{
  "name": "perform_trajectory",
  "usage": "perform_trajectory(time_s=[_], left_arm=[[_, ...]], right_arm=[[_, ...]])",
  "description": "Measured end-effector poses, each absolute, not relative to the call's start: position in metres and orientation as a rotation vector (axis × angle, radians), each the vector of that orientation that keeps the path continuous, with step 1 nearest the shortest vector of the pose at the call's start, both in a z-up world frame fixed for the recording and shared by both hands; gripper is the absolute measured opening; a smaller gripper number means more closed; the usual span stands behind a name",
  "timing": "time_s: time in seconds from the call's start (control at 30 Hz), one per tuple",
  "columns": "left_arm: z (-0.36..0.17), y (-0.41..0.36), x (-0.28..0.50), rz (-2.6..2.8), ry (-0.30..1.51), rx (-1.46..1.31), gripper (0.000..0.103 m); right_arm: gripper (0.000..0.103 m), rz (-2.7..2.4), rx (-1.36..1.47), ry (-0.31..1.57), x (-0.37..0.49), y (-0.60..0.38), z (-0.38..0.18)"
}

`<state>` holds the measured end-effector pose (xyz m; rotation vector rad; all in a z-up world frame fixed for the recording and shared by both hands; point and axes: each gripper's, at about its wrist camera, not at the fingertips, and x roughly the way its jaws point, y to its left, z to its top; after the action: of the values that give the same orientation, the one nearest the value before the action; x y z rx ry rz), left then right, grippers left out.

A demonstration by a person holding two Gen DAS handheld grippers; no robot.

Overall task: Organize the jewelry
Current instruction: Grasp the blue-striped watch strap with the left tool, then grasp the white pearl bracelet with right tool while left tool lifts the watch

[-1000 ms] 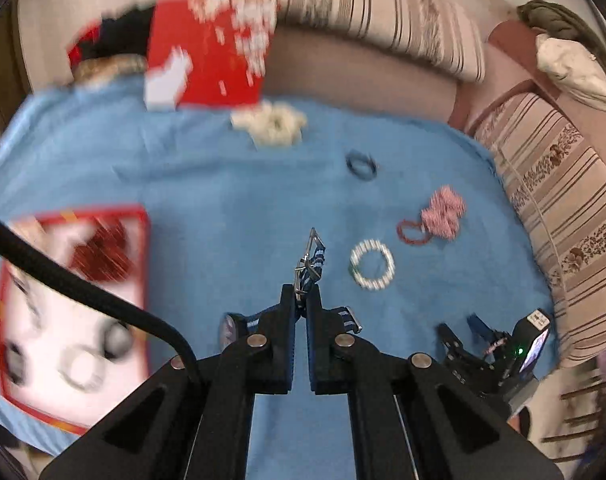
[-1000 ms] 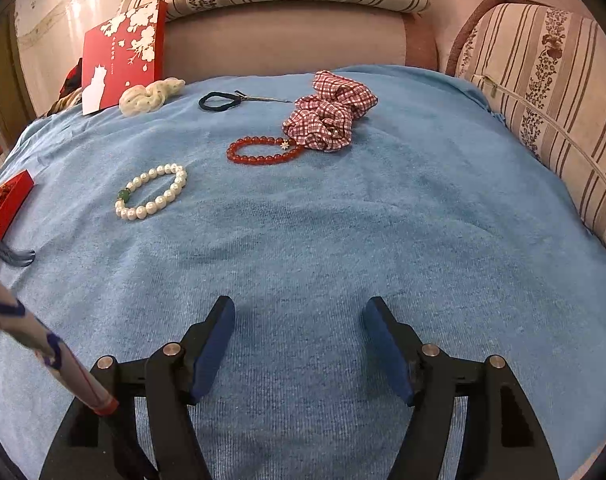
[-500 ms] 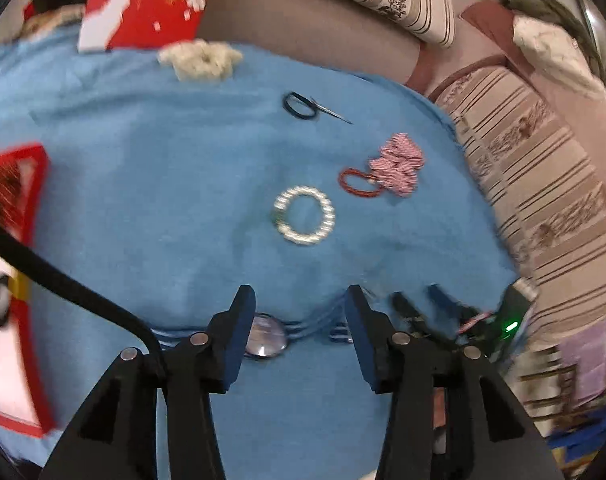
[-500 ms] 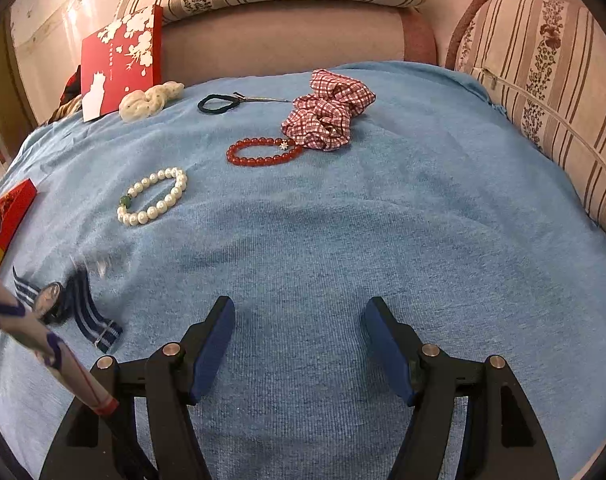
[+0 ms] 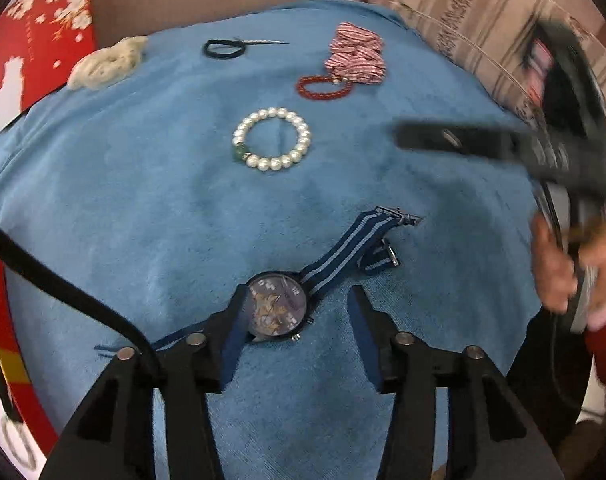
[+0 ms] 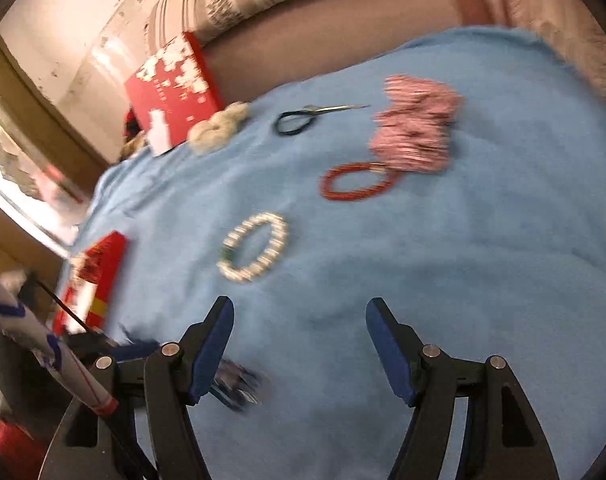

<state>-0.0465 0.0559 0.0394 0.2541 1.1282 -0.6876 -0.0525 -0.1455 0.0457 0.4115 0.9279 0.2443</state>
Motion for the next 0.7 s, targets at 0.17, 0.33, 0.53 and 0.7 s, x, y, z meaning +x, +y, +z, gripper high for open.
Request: perform_trajectory(time_s=[0.17,0.33,0.53,0.7], left_arm=[[0.037,0.055,-0.049,-0.735,1.119,0.260,0.051],[0.035,0.044,-0.061,-0.778,1.082,0.333,0.051],[0.030,0.042,-0.075,-0.763,1.129,0.386,0.000],[0.054,0.070,-0.085,-0.711,1.095,0.276,0.000]], right_arm=[[0.061,0.248,0.334,1.024,0.002,-0.113,0.027],[0.047,0.199,0.213,1.048,0.020,-0.089,0.019],[0.010,0.159,0.159,1.053,0.021,-0.085,0.025],[0.010,0.159,0.170,0.987,-0.004,-0.096,0.052]])
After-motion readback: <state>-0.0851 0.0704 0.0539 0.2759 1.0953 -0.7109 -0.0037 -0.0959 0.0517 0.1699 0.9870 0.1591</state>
